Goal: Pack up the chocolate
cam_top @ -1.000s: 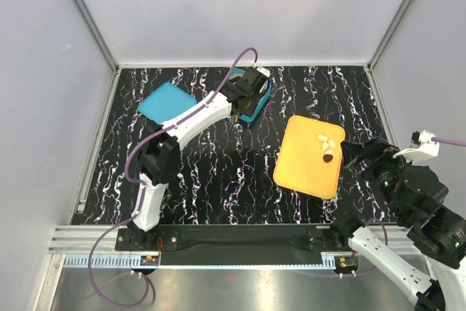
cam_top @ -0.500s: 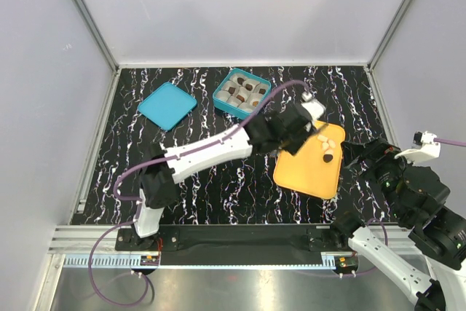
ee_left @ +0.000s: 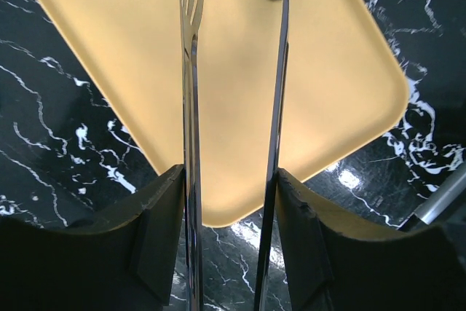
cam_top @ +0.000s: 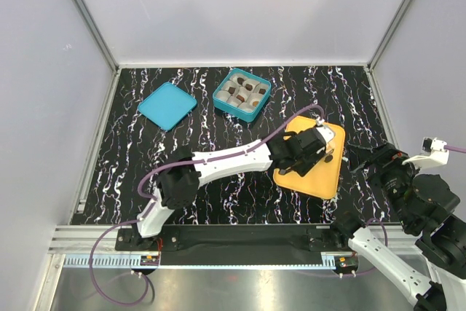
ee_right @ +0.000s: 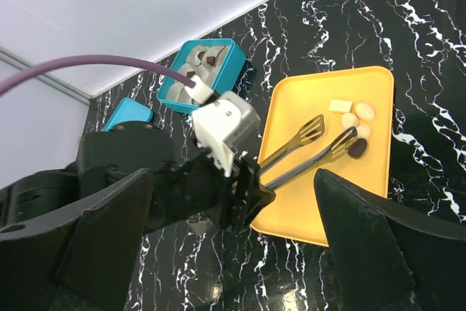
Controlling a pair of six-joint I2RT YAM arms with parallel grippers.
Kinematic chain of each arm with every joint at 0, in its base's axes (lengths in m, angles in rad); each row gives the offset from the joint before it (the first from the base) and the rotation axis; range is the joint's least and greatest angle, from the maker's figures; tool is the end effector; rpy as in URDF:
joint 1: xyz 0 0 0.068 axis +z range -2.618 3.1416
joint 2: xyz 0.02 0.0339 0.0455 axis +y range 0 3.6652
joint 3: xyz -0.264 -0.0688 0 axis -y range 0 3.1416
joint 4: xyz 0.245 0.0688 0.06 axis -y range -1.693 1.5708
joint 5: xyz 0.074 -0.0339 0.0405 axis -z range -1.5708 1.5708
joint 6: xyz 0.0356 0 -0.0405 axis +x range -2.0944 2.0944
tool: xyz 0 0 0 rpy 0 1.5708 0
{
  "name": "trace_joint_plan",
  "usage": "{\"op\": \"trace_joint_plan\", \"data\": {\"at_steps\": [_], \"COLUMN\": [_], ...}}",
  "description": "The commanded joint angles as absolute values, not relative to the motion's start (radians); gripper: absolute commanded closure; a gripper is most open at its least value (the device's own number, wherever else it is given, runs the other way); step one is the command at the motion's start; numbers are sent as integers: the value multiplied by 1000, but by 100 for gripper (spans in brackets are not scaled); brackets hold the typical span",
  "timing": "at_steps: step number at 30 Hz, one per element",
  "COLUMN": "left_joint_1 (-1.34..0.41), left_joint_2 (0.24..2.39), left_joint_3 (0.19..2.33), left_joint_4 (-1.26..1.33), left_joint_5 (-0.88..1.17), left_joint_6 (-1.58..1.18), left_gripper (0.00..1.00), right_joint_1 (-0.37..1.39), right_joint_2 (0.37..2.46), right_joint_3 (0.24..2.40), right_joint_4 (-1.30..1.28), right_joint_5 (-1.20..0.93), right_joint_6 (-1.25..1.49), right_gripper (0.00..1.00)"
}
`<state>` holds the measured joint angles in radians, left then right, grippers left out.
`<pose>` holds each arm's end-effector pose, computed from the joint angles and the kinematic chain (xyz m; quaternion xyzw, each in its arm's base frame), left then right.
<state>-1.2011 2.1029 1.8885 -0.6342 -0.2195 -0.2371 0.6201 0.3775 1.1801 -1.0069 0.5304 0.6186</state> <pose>0.1799 -0.4429 0.2659 0.3968 0.8419 -0.1542 0.3317 0.0139 -0.0122 0.4075 0.1649 0.7485 0.1882 0.6141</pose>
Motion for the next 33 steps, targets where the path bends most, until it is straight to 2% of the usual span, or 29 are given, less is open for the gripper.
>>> {"op": "trace_joint_plan", "data": {"at_steps": [1, 33], "left_joint_1": [-1216, -1262], "left_joint_2": [2128, 2186], "left_joint_3": [1918, 1930], "left_joint_4": [-595, -583], "left_joint_5": [-218, -229], "left_joint_6": [-247, -239], "left_gripper": [46, 47], "right_joint_1": [626, 626], "right_joint_2": [379, 373], "right_joint_3": [1204, 1192], "right_joint_4": [-1005, -999], "right_joint_5": [538, 538], "right_joint_6": [629, 632], "right_gripper": [0, 0]}}
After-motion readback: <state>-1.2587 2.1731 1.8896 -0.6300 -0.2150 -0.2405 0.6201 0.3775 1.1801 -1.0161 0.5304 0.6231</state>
